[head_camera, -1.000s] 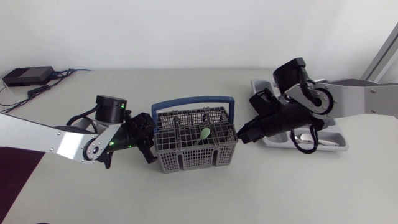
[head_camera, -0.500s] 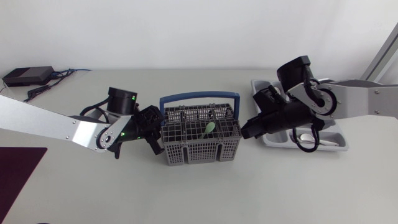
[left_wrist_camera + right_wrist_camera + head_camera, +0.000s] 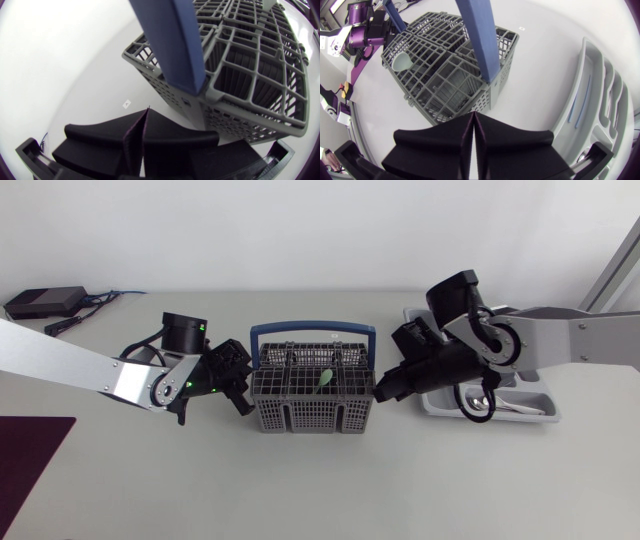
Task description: Unload the cutlery basket into the drawer organizer.
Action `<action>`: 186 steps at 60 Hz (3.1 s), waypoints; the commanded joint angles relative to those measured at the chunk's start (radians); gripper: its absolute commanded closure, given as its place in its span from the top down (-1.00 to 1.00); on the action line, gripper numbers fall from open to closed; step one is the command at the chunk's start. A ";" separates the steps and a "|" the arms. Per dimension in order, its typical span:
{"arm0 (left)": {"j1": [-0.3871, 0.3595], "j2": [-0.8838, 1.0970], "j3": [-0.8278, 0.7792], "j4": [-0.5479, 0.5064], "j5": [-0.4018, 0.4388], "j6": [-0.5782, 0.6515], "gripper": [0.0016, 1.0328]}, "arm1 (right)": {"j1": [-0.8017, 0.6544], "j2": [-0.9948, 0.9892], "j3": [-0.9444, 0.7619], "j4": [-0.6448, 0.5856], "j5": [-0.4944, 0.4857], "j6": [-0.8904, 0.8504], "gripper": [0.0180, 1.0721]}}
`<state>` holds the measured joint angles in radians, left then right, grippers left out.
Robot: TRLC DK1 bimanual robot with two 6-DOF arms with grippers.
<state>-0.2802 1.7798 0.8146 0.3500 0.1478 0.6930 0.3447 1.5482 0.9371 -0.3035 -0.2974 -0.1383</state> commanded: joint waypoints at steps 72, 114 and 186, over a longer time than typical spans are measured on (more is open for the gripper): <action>-0.209 -0.678 -0.381 -0.151 -0.034 -0.041 -0.59 | 0.123 -0.123 0.045 -0.026 -0.103 0.213 0.03; -0.215 -0.741 -0.385 -0.195 -0.056 -0.056 -0.59 | 0.194 0.078 0.198 -0.020 -0.100 0.333 -0.09; -0.154 -0.849 -0.408 -0.217 -0.059 -0.116 -0.39 | 0.232 -0.238 0.224 -0.180 -0.046 0.266 -0.89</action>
<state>-0.4427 0.9493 0.4213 0.1448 0.0917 0.5980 0.5804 1.3697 1.1336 -0.4568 -0.3286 0.1486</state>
